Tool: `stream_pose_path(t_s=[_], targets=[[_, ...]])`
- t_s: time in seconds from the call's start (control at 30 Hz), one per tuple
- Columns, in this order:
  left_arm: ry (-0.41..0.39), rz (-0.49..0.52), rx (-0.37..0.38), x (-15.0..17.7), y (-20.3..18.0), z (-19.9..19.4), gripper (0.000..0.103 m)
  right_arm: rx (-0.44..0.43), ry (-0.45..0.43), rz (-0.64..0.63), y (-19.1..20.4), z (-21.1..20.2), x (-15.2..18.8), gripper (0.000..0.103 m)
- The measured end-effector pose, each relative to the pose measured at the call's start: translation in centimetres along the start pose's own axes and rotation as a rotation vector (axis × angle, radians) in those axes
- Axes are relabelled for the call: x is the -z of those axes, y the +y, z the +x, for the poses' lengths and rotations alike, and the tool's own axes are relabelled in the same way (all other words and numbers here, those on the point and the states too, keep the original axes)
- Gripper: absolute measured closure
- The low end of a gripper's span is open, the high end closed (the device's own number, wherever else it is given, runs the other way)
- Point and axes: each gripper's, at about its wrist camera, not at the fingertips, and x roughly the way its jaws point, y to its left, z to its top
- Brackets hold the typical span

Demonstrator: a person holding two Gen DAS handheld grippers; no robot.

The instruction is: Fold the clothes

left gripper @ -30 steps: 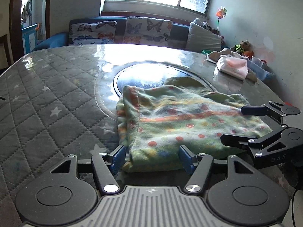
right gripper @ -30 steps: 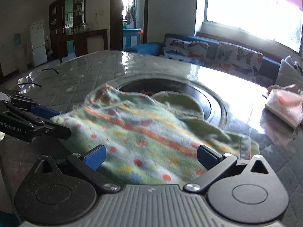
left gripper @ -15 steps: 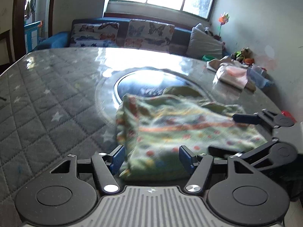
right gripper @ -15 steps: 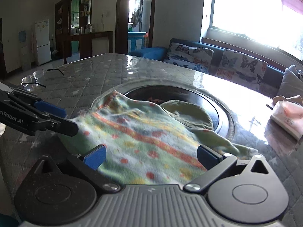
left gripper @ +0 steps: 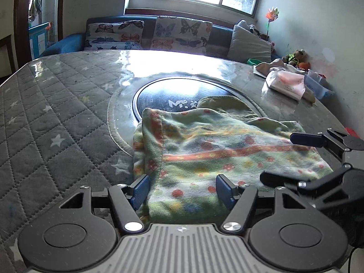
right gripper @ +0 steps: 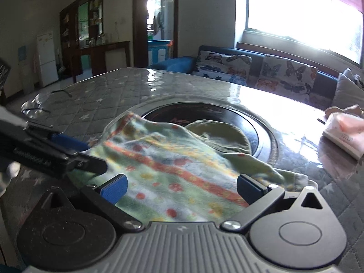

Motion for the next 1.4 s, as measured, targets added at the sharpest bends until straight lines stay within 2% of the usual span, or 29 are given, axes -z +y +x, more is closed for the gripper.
stream_pose_path(t_s=[0.17,0.3,0.43,0.8,1.4], targets=[[0.007,-0.008,0.0,-0.1,0.1,0.0,0.031,0.007,0.025,0.03,-0.5,0.9,0.8,0.0],[0.018,-0.016,-0.011,-0.2,0.1,0.1,0.018,0.003,0.012,0.028,-0.4,0.4,0.6,0.0],[0.029,-0.026,-0.021,-0.2,0.2,0.1,0.013,0.008,0.033,0.025,-0.5,0.8,0.9,0.0],[0.024,-0.044,-0.059,-0.3,1.1,-0.8,0.0,-0.021,0.003,-0.063,1.9,-0.6,-0.9,0.0],[0.049,-0.122,-0.126,-0.3,4.1,-1.5,0.0,-0.146,0.045,-0.253,8.5,0.6,-1.7,0.0]])
